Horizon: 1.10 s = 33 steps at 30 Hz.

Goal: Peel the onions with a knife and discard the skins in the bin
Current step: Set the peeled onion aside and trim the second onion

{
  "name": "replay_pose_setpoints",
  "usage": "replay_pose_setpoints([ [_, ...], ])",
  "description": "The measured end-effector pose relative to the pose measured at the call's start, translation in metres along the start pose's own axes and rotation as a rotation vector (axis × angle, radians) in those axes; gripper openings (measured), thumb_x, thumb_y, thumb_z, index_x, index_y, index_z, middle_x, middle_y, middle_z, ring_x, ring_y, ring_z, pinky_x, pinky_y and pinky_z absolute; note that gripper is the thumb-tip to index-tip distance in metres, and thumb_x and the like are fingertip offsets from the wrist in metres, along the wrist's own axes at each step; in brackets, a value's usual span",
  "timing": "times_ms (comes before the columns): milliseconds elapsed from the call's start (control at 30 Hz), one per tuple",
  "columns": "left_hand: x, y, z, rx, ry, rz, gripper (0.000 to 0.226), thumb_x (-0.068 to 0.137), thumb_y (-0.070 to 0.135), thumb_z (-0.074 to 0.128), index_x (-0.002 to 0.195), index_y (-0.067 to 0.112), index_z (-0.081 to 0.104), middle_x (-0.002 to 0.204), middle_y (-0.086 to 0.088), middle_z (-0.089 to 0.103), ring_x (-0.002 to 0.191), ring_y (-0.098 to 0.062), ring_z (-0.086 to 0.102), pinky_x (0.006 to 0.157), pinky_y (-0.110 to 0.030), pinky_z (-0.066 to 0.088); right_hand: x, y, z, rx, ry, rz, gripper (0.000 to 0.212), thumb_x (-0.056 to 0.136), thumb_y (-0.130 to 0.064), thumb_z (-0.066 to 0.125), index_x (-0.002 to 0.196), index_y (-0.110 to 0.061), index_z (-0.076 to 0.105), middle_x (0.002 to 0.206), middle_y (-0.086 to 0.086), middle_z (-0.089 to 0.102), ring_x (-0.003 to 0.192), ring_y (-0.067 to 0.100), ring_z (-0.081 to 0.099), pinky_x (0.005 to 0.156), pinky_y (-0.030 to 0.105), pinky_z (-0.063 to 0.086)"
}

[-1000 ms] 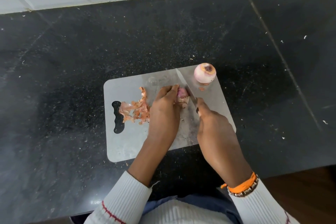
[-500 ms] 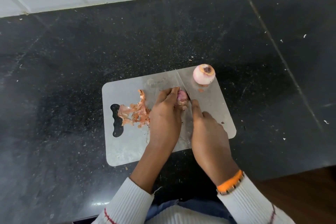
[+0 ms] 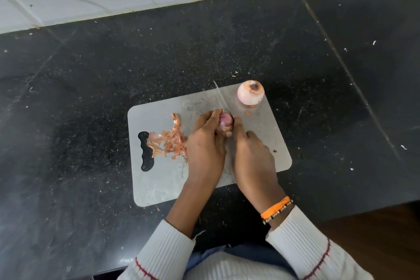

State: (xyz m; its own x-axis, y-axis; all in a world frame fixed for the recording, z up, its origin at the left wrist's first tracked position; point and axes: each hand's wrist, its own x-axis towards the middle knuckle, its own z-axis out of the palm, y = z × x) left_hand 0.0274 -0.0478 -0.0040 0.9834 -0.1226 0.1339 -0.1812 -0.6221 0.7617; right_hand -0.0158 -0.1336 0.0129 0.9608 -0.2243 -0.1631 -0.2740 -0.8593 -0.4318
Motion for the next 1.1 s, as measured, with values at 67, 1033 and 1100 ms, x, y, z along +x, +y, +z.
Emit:
replay_pose_setpoints([
  [67, -0.002, 0.001, 0.001, -0.017, -0.003, 0.012, 0.042, 0.084, -0.006, 0.056, 0.124, 0.003, 0.056, 0.122, -0.009, 0.059, 0.103, -0.005, 0.050, 0.084, 0.005, 0.032, 0.004, 0.000, 0.000, -0.004, 0.009, -0.001, 0.054, 0.100, -0.023, 0.035, 0.148, -0.022, 0.010, 0.114, 0.006, 0.052, 0.100, 0.026, 0.059, 0.078, 0.034, 0.045],
  [1033, 0.002, -0.007, -0.008, 0.061, -0.039, -0.047, 0.040, 0.090, 0.013, 0.057, 0.126, 0.004, 0.042, 0.110, -0.009, 0.051, 0.098, -0.024, 0.050, 0.087, -0.036, 0.041, -0.017, 0.012, -0.032, 0.309, 0.033, -0.120, 0.053, 0.097, -0.013, 0.040, 0.147, -0.023, 0.023, 0.089, -0.002, 0.052, 0.085, 0.010, 0.054, 0.075, 0.027, 0.046],
  [1100, 0.004, -0.008, -0.008, 0.089, -0.062, -0.056, 0.041, 0.089, 0.005, 0.052, 0.129, 0.003, 0.042, 0.120, -0.015, 0.052, 0.106, -0.029, 0.050, 0.092, -0.038, 0.040, -0.020, 0.008, -0.030, 0.274, 0.018, -0.137, 0.055, 0.097, -0.016, 0.039, 0.147, -0.025, 0.019, 0.097, 0.001, 0.058, 0.089, 0.013, 0.057, 0.077, 0.029, 0.048],
])
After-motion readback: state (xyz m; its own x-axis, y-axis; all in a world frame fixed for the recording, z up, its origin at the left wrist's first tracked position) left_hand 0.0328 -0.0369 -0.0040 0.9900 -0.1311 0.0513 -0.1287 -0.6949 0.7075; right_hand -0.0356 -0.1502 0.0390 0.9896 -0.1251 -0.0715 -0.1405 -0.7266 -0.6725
